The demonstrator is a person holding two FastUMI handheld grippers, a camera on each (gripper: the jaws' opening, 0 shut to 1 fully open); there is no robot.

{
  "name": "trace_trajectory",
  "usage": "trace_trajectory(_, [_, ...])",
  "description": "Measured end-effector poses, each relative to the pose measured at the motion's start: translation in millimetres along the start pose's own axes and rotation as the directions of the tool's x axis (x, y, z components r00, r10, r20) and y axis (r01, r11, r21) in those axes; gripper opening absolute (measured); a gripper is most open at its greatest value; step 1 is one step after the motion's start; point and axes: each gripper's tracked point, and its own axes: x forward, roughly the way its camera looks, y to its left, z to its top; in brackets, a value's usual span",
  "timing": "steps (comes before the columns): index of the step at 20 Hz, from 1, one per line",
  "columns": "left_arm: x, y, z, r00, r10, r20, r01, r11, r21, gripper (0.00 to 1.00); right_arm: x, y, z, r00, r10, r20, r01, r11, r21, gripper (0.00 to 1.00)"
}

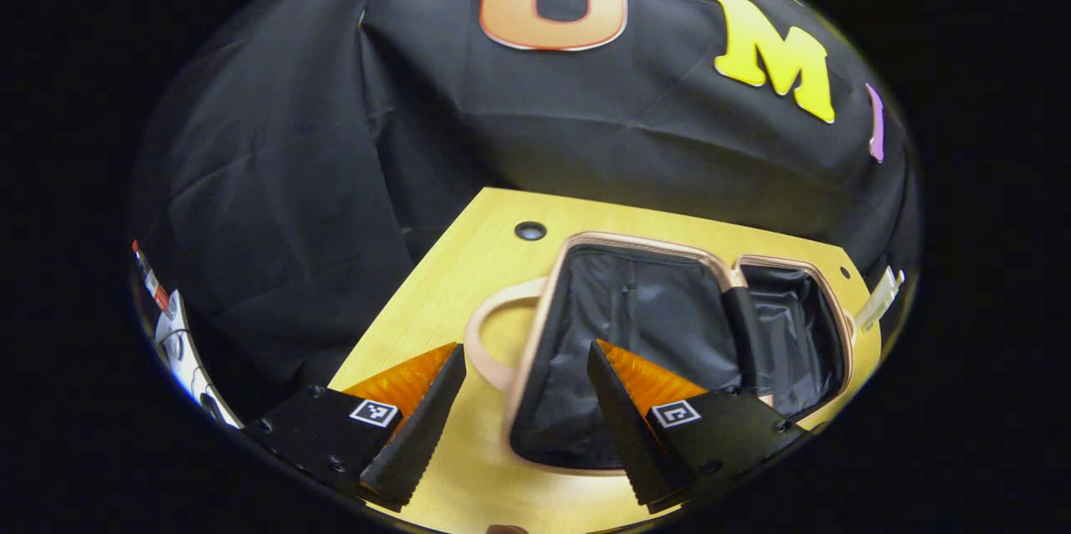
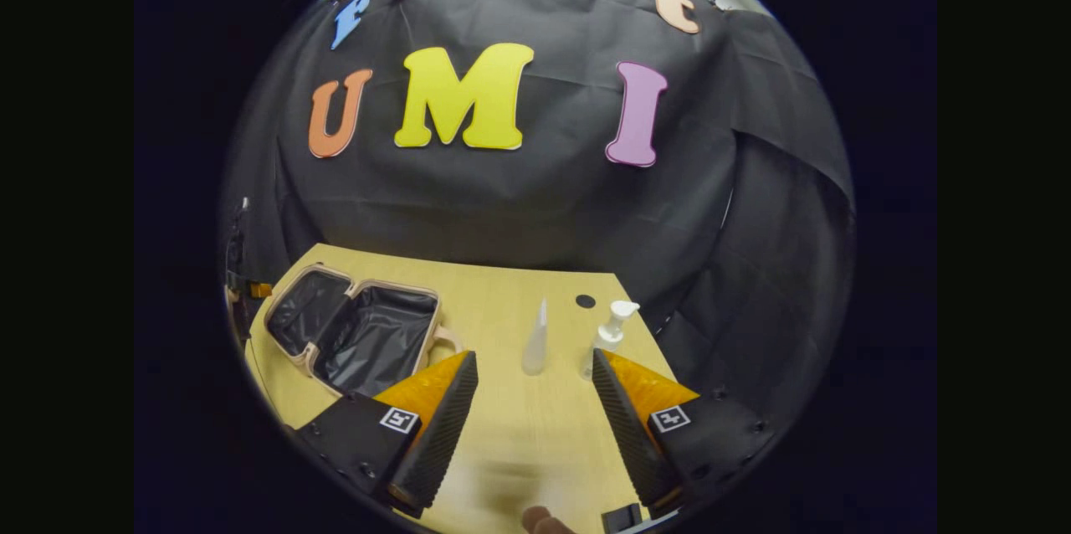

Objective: First open the suitcase, pack the skin care products into it, and then close the suitcase.

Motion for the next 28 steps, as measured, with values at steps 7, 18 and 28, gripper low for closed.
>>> trace_trajectory(7, [-24,-169,6,0.985,-0.17,0.005,0.168,0.979,0.115,0.94,17,-61,0,1.0,0.018,0.006,-0.018,0.999,-0.035,0.81])
trace_trajectory(18, [-25,-431,-21,0.909,-0.409,-0.08,0.417,0.889,0.19,0.94,34,-135,-20,1.0,0.022,-0.019,-0.023,0.996,-0.084,0.82])
trace_trajectory(28, [-29,-582,-60,0.803,-0.565,-0.191,0.596,0.748,0.291,0.94,60,-193,-48,0.995,0.002,-0.096,-0.005,0.999,-0.036,0.82])
